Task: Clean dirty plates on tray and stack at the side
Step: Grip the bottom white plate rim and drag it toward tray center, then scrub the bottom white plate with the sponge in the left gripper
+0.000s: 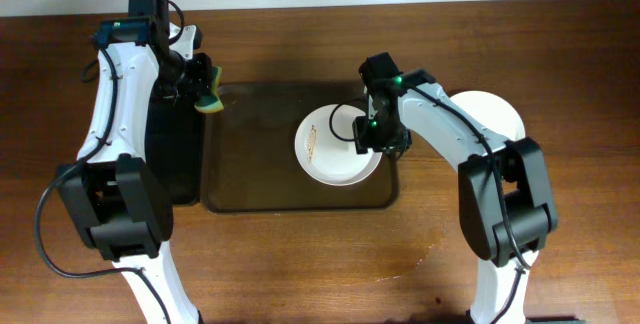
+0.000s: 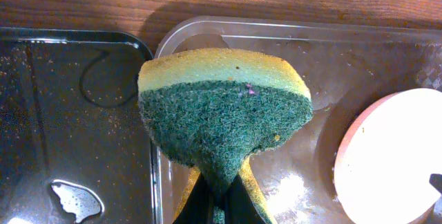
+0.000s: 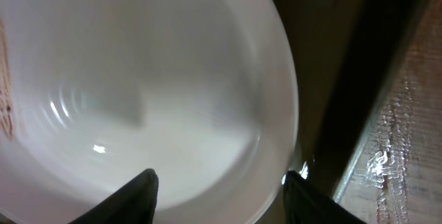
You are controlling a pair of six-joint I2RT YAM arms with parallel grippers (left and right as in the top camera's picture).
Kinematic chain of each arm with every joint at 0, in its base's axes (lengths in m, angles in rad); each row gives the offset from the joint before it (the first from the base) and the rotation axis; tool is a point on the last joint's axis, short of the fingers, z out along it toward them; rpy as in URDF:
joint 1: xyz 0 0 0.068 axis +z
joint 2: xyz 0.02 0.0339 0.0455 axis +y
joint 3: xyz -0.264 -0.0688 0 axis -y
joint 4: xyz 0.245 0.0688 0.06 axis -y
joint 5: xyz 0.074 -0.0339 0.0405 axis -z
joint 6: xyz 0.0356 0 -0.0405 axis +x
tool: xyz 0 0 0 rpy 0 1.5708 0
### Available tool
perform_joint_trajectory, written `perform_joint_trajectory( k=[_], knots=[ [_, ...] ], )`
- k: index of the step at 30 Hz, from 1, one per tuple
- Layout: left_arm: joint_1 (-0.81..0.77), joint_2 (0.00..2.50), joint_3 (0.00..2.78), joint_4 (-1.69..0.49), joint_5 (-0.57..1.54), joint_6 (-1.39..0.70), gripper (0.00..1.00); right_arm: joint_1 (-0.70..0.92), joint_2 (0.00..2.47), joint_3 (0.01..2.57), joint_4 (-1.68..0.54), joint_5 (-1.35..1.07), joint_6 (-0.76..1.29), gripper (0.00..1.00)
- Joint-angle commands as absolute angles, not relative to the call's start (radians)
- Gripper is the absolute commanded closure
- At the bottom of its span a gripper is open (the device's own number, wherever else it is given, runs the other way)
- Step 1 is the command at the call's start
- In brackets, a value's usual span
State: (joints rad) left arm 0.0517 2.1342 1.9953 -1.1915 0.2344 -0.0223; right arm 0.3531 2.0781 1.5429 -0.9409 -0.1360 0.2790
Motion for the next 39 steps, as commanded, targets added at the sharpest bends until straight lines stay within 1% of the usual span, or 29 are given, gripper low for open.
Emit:
perform_joint_trajectory(
  k=[1, 3, 5, 7, 8, 9, 10, 12, 13, 14, 16, 17, 18, 19, 20, 21, 25, 28, 29, 30, 33, 36, 39],
  knots=[
    [0.055, 2.132, 1.996, -1.19, 0.235, -0.01, 1.0, 0.353, 2.187, 1.672, -1.024, -0.167, 0.342, 0.38],
    [0.055, 2.132, 1.996, -1.19, 0.235, -0.01, 1.0, 0.353, 2.288, 1.787, -1.125, -0.173, 0.341, 0.38],
    [0.055, 2.132, 1.996, -1.193, 0.235, -0.01, 1.0, 0.354, 2.321, 1.831, -1.148, -0.173, 0.338, 0.53],
    [0.055, 2.132, 1.996, -1.192, 0.235, -0.01, 0.99, 0.354, 2.321, 1.844, -1.143, -0.214, 0.34, 0.7],
    [0.055, 2.132, 1.996, -1.193, 0.235, -0.01, 1.0, 0.354, 2.321, 1.852, -1.124, -0.266, 0.367, 0.86],
    [0.055, 2.132, 1.995, -1.194, 0.235, -0.01, 1.0, 0.358, 2.321, 1.853, -1.099, -0.296, 0.403, 0.95],
    [0.055, 2.132, 1.995, -1.195, 0.235, -0.01, 1.0, 0.369, 2.322, 1.853, -1.048, -0.333, 0.453, 0.96],
    [0.055, 2.132, 1.995, -1.198, 0.235, -0.01, 1.0, 0.417, 2.33, 1.853, -0.952, -0.332, 0.536, 0.96],
    [0.054, 2.132, 1.994, -1.214, 0.235, -0.01, 1.0, 0.463, 2.341, 1.853, -0.91, -0.266, 0.609, 0.95],
    [0.054, 2.132, 1.993, -1.222, 0.236, -0.01, 1.0, 0.476, 2.347, 1.853, -0.897, -0.249, 0.622, 0.95],
    [0.054, 2.132, 1.978, -1.236, 0.243, -0.01, 1.0, 0.503, 2.362, 1.853, -0.854, -0.238, 0.625, 0.76],
    [0.054, 2.132, 1.956, -1.234, 0.256, -0.01, 1.0, 0.506, 2.365, 1.852, -0.828, -0.229, 0.638, 0.72],
    [0.054, 2.132, 1.935, -1.229, 0.276, -0.01, 1.0, 0.506, 2.365, 1.852, -0.808, -0.224, 0.638, 0.72],
    [0.054, 2.132, 1.91, -1.217, 0.302, -0.01, 1.0, 0.503, 2.365, 1.852, -0.785, -0.223, 0.643, 0.73],
    [0.054, 2.132, 1.89, -1.206, 0.321, -0.01, 1.0, 0.5, 2.365, 1.852, -0.775, -0.223, 0.646, 0.81],
    [0.054, 2.132, 1.844, -1.176, 0.363, -0.01, 1.0, 0.497, 2.365, 1.851, -0.775, -0.224, 0.645, 0.96],
    [0.003, 2.132, 1.738, -1.047, 0.382, -0.01, 1.0, 0.497, 2.365, 1.851, -0.792, -0.224, 0.635, 0.96],
    [-0.063, 2.132, 1.633, -0.884, 0.365, -0.006, 1.0, 0.497, 2.365, 1.851, -0.797, -0.228, 0.625, 0.96],
    [-0.076, 2.132, 1.602, -0.84, 0.335, -0.006, 1.0, 0.497, 2.365, 1.851, -0.797, -0.229, 0.618, 0.96],
    [-0.088, 2.134, 1.549, -0.778, 0.243, -0.006, 1.0, 0.497, 2.365, 1.851, -0.799, -0.228, 0.618, 0.96],
    [-0.082, 2.135, 1.475, -0.699, 0.026, -0.006, 1.0, 0.497, 2.365, 1.851, -0.8, -0.229, 0.61, 0.96],
    [-0.075, 2.135, 1.457, -0.652, -0.023, 0.077, 1.0, 0.497, 2.365, 1.851, -0.799, -0.232, 0.611, 0.96],
    [-0.075, 2.135, 1.457, -0.521, -0.042, 0.077, 1.0, 0.497, 2.365, 1.851, -0.795, -0.231, 0.611, 0.96]
  ],
)
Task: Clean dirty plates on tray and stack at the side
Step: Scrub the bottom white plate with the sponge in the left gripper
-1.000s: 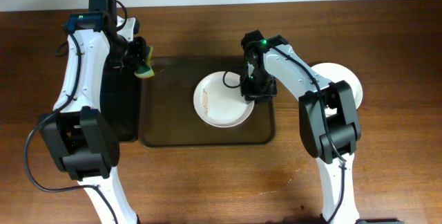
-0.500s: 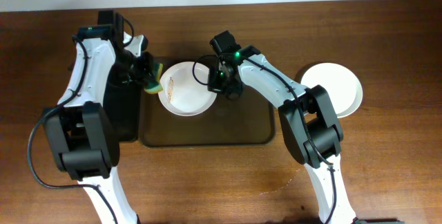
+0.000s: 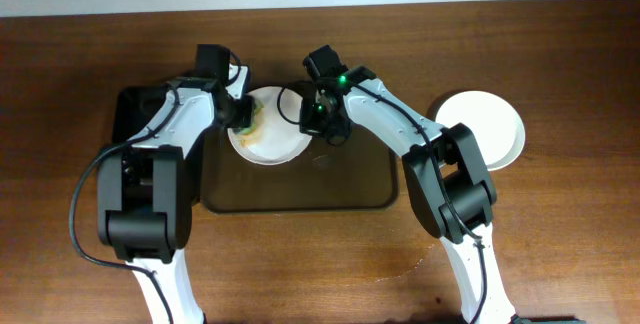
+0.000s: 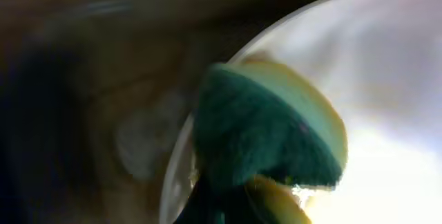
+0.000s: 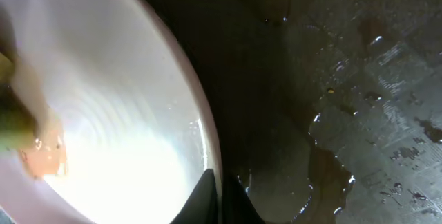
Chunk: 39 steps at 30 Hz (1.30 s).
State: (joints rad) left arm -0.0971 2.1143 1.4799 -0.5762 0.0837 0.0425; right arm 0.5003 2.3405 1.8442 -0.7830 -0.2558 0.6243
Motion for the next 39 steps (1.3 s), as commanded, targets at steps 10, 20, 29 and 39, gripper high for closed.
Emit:
perform_joint_trajectory(
  k=[10, 20, 29, 39],
  knots=[
    [-0.089, 2.136, 1.457, -0.909, 0.356, 0.225, 1.0, 0.497, 2.365, 1.851, -0.789, -0.232, 0.607, 0.96],
    [-0.114, 2.151, 1.456, -0.693, -0.181, -0.33, 1.0, 0.497, 2.365, 1.851, -0.789, -0.232, 0.607, 0.96],
    [-0.114, 2.153, 1.457, -0.643, 0.62, 0.098, 1.0, 0.497, 2.365, 1.851, -0.789, -0.232, 0.607, 0.96],
    [-0.056, 2.193, 1.457, -0.783, 0.042, -0.145, 1.0, 0.497, 2.365, 1.851, -0.789, -0.232, 0.599, 0.96]
  ],
)
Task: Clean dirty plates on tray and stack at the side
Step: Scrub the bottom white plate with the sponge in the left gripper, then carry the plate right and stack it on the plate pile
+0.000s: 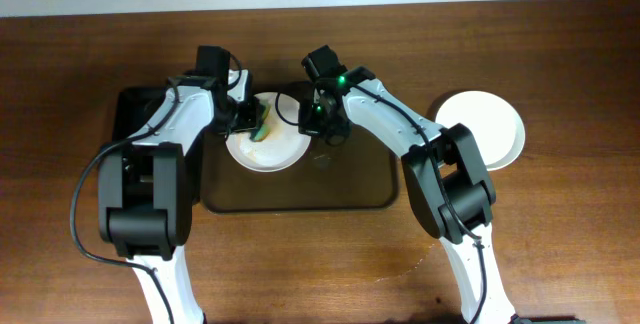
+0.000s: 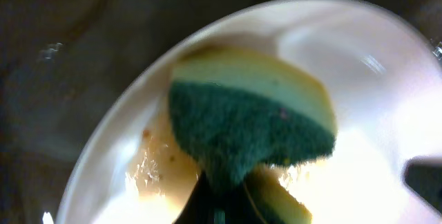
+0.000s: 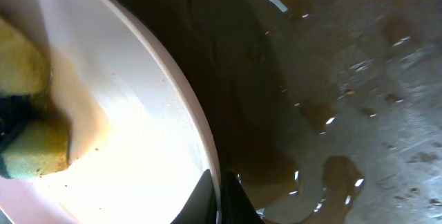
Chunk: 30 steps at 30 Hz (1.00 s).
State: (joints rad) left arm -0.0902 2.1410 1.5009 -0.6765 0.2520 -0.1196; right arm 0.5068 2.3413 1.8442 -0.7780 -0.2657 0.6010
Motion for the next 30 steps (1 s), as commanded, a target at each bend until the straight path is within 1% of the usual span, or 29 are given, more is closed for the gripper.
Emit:
perform_joint_trajectory(
  k=[1, 2, 3, 5, 6, 7, 8, 9, 10, 11, 12, 13, 14, 17, 19, 21, 23, 24, 26, 27, 28, 30],
  knots=[
    [-0.057, 2.193, 1.457, -0.844, 0.078, -0.143, 1.0, 0.497, 2.365, 1.851, -0.789, -0.232, 0.599, 0.96],
    [-0.056, 2.193, 1.457, -0.889, 0.146, -0.114, 1.0, 0.497, 2.365, 1.851, -0.789, -0.232, 0.599, 0.96],
    [-0.056, 2.193, 1.457, -0.939, 0.321, -0.005, 1.0, 0.497, 2.365, 1.851, -0.789, -0.232, 0.599, 0.96],
    [-0.056, 2.193, 1.457, -0.963, 0.623, 0.127, 1.0, 0.497, 2.365, 1.851, -0.789, -0.232, 0.599, 0.96],
    [-0.056, 2.193, 1.457, -0.922, 0.708, 0.133, 1.0, 0.497, 2.365, 1.851, -0.789, -0.233, 0.599, 0.96],
    [-0.056, 2.193, 1.457, -0.865, 0.71, 0.128, 1.0, 0.497, 2.365, 1.851, -0.79, -0.233, 0.599, 0.96],
    [-0.056, 2.193, 1.457, -0.804, 0.698, 0.113, 1.0, 0.497, 2.365, 1.851, -0.79, -0.236, 0.599, 0.96],
    [-0.056, 2.193, 1.457, -0.7, 0.54, -0.023, 1.0, 0.497, 2.365, 1.851, -0.789, -0.247, 0.599, 0.96],
    [-0.056, 2.193, 1.457, -0.664, 0.423, -0.092, 1.0, 0.498, 2.365, 1.851, -0.789, -0.257, 0.599, 0.96],
    [-0.058, 2.193, 1.457, -0.63, 0.233, -0.198, 1.0, 0.504, 2.369, 1.844, -0.788, -0.258, 0.601, 0.96],
    [-0.059, 2.193, 1.462, -0.621, 0.105, -0.245, 1.0, 0.512, 2.381, 1.844, -0.794, -0.26, 0.612, 0.96],
    [-0.059, 2.193, 1.474, -0.627, 0.089, -0.247, 1.0, 0.513, 2.396, 1.844, -0.79, -0.293, 0.618, 0.96],
    [-0.059, 2.193, 1.535, -0.697, 0.089, -0.247, 1.0, 0.51, 2.41, 1.844, -0.784, -0.319, 0.628, 0.96],
    [-0.056, 2.193, 1.818, -1.02, 0.093, -0.232, 1.0, 0.503, 2.413, 1.844, -0.782, -0.33, 0.63, 0.96],
    [-0.013, 2.193, 2.076, -1.239, 0.13, -0.144, 1.0, 0.503, 2.413, 1.844, -0.782, -0.33, 0.629, 0.96],
    [0.036, 2.193, 2.164, -1.346, 0.181, -0.105, 1.0, 0.501, 2.406, 1.85, -0.781, -0.364, 0.583, 0.96],
    [0.105, 2.193, 2.201, -1.485, 0.21, -0.06, 1.0, 0.487, 2.348, 1.874, -0.822, -0.361, 0.488, 0.96],
    [0.135, 2.193, 2.199, -1.52, 0.192, -0.047, 1.0, 0.485, 2.295, 1.878, -0.864, -0.301, 0.445, 0.96],
    [0.153, 2.193, 2.198, -1.521, 0.153, -0.047, 1.0, 0.498, 2.212, 1.878, -0.947, -0.121, 0.416, 0.96],
    [0.157, 2.193, 2.198, -1.519, 0.149, -0.047, 1.0, 0.511, 2.158, 1.878, -0.994, 0.009, 0.415, 0.96],
    [0.156, 2.193, 2.197, -1.516, 0.149, -0.047, 1.0, 0.539, 2.088, 1.878, -1.043, 0.22, 0.416, 0.96],
    [0.155, 2.193, 2.193, -1.504, 0.149, -0.047, 1.0, 0.583, 2.044, 1.878, -1.079, 0.428, 0.416, 0.96]
  ],
)
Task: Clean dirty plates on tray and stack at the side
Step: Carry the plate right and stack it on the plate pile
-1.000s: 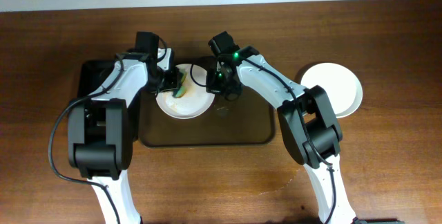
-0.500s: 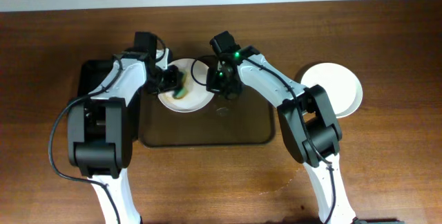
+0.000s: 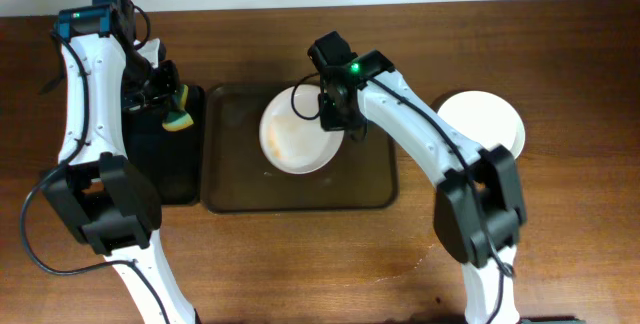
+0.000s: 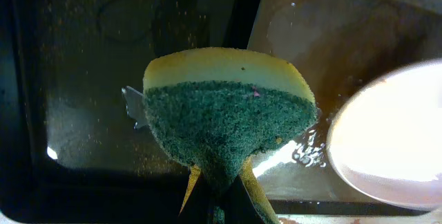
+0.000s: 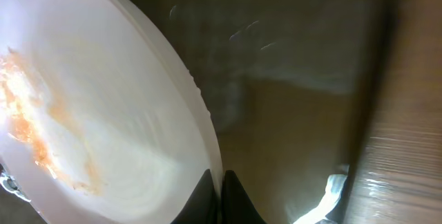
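Note:
A white plate [image 3: 295, 134] smeared with orange residue [image 5: 31, 124] is over the brown tray [image 3: 365, 189], its right rim pinched by my right gripper [image 3: 337, 116], which is shut on it [image 5: 216, 182]. My left gripper [image 3: 168, 104] is shut on a yellow-and-green sponge [image 4: 228, 113] and holds it over the black tray [image 3: 150, 179] at the left, clear of the plate. A second white plate [image 3: 490, 124] lies on the table at the right.
The brown tray's floor is wet, with puddles [image 4: 290, 151] near its left wall. The black tray [image 4: 76, 79] is speckled with droplets. Bare wooden table [image 3: 320, 264] surrounds both trays.
The sponge has left the plate and now hangs over the black tray at the left. The plate, still in my right gripper, sits a little further right on the brown tray and shows orange smears.
First the sponge hung at the brown tray's left edge while my right gripper, open, was at the plate's rim on the tray's right side. Then the plate was at the tray's left end, gripped, with the sponge on it. Now the sponge is withdrawn.

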You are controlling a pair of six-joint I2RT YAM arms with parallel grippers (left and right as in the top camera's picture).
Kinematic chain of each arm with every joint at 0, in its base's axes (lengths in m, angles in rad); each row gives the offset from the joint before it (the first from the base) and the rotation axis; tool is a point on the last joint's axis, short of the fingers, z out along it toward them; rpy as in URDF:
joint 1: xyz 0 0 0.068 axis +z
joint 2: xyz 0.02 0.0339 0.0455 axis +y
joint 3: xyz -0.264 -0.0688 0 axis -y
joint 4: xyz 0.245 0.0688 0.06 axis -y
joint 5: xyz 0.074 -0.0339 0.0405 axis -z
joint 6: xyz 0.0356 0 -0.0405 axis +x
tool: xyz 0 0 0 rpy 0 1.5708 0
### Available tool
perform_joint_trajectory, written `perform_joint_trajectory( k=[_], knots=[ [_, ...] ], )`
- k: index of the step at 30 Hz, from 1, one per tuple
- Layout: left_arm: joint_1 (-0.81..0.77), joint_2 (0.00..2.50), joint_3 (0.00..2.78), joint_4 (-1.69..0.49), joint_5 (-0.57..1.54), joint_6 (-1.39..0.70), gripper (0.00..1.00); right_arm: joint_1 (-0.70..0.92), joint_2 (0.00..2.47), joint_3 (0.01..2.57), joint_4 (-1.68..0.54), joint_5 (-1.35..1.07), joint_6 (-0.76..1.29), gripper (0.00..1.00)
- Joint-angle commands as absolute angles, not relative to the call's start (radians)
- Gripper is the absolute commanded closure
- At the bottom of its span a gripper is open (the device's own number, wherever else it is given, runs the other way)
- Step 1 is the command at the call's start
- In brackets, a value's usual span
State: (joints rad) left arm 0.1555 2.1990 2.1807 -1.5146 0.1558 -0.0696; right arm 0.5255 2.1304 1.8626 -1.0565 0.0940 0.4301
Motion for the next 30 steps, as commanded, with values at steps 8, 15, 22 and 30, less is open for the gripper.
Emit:
perform_joint_trajectory(
  k=[8, 15, 22, 30],
  knots=[
    [0.155, 2.194, 2.192, -1.492, 0.134, -0.047, 1.0, 0.953, 2.016, 1.878, -1.141, 1.43, 0.427, 0.96],
    [0.155, 2.194, 2.192, -1.482, 0.134, -0.047, 1.0, 0.92, 2.007, 1.878, -1.142, 1.174, 0.446, 0.96],
    [0.155, 2.194, 2.192, -1.482, 0.133, -0.047, 1.0, 0.176, 1.871, 1.877, -1.165, -0.084, 0.298, 0.96],
    [0.157, 2.194, 2.192, -1.47, 0.129, -0.047, 1.0, -0.402, 1.873, 1.475, -1.02, -0.072, 0.292, 0.96]
  ],
)
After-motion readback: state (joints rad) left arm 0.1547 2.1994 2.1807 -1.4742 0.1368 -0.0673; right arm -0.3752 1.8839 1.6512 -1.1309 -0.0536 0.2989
